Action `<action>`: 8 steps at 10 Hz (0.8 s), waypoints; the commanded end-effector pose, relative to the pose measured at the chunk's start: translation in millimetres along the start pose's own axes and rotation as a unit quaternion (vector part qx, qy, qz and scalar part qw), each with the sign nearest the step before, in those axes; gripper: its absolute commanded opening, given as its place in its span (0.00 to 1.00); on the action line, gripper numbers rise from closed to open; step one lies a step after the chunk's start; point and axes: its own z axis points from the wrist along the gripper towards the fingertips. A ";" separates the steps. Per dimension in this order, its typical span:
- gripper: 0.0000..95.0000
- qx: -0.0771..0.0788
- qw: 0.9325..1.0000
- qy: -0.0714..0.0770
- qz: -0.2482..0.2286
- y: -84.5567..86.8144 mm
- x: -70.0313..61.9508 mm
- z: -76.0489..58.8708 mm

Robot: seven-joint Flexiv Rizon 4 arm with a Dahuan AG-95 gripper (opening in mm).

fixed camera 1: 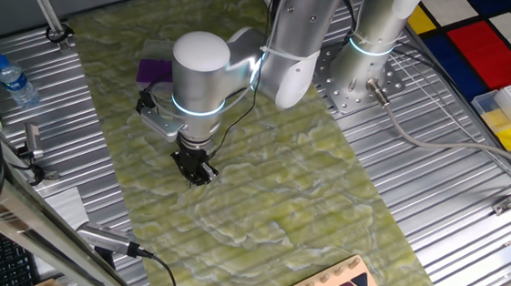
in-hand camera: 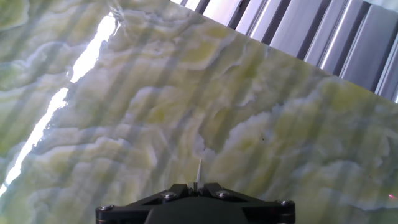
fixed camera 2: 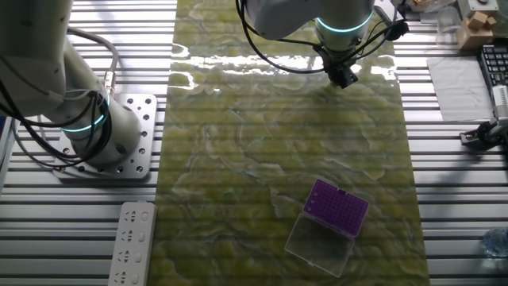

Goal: Insert a small pipette tip into the holder for small pipette tips

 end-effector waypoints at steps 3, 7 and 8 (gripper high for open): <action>0.00 0.001 1.000 0.000 0.000 -0.3 0.0 0.0; 0.20 0.004 1.000 -0.003 -0.002 0.1 -0.8 -3.6; 0.20 0.005 1.000 -0.003 -0.002 0.2 -0.8 -3.7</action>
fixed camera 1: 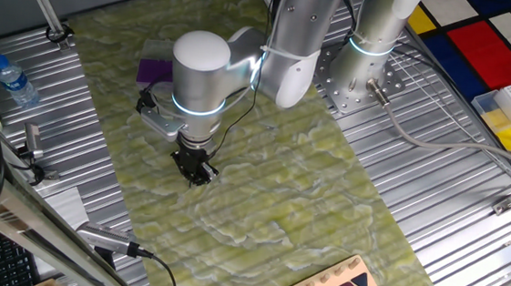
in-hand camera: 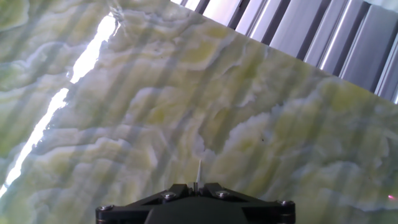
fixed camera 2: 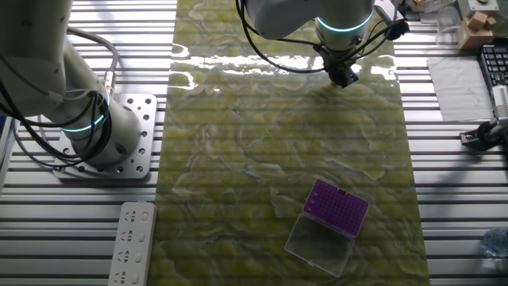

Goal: Insert a small pipette tip into the holder for small pipette tips

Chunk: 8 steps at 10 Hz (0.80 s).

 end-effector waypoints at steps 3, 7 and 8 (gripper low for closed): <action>0.20 0.004 1.000 0.002 0.000 -0.7 -0.8 1.4; 0.20 0.007 1.000 0.002 -0.001 0.2 -1.0 5.2; 0.20 0.007 1.000 0.002 -0.001 0.2 -1.0 5.4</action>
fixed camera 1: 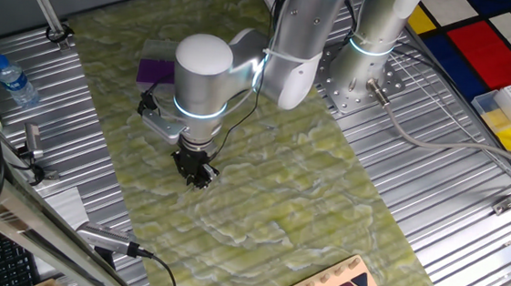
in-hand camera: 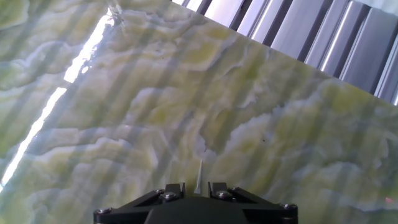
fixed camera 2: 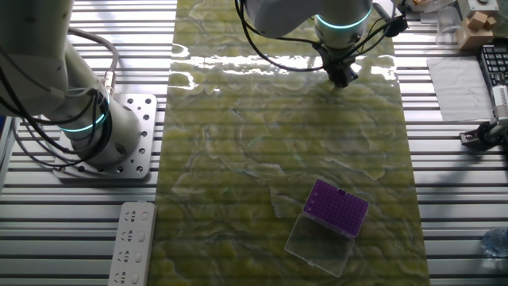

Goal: Insert a small pipette tip into the holder for small pipette tips

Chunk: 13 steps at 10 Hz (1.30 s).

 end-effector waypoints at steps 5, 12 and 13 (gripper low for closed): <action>0.20 0.000 1.000 -0.001 0.000 -0.1 0.0 1.0; 0.00 0.000 1.000 -0.002 0.005 0.0 0.2 2.7; 0.00 0.000 1.000 -0.002 0.005 0.0 0.2 2.7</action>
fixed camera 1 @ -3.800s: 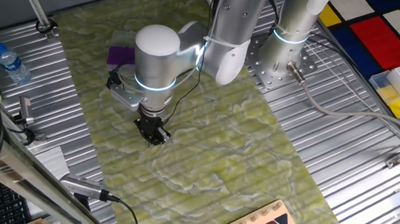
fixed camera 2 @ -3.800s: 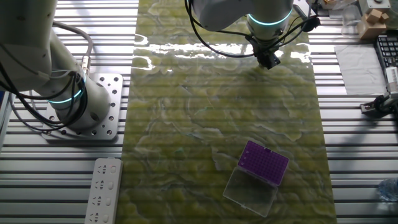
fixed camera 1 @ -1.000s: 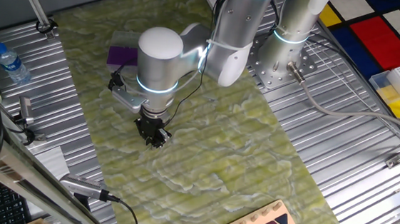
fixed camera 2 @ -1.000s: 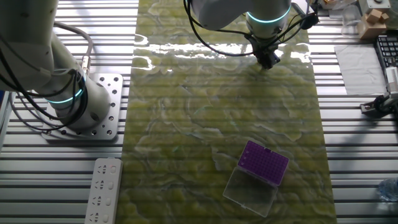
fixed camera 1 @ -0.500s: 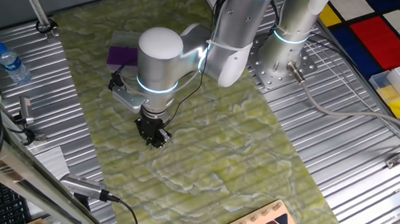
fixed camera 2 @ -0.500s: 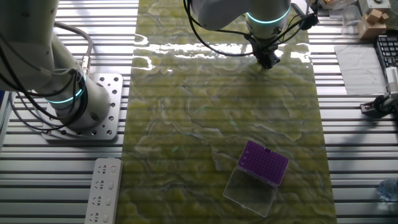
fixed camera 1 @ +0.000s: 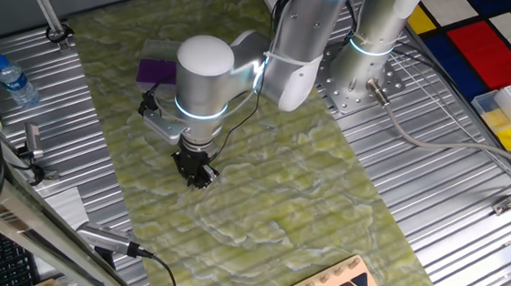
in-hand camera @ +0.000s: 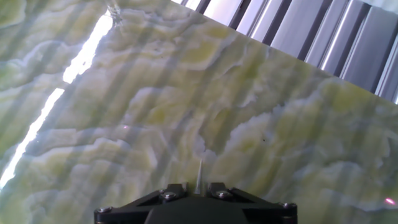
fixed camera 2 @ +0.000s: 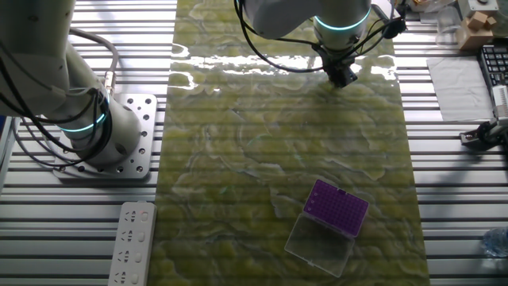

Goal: Insert a small pipette tip into the holder for small pipette tips

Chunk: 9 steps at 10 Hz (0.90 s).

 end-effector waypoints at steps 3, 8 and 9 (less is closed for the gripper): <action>0.00 0.011 1.000 0.012 -0.008 -0.1 -1.9 -11.0; 0.00 0.041 0.991 0.059 -0.115 -44.4 -5.4 -53.3; 0.00 0.047 0.989 0.069 -0.126 -50.9 -7.9 -58.4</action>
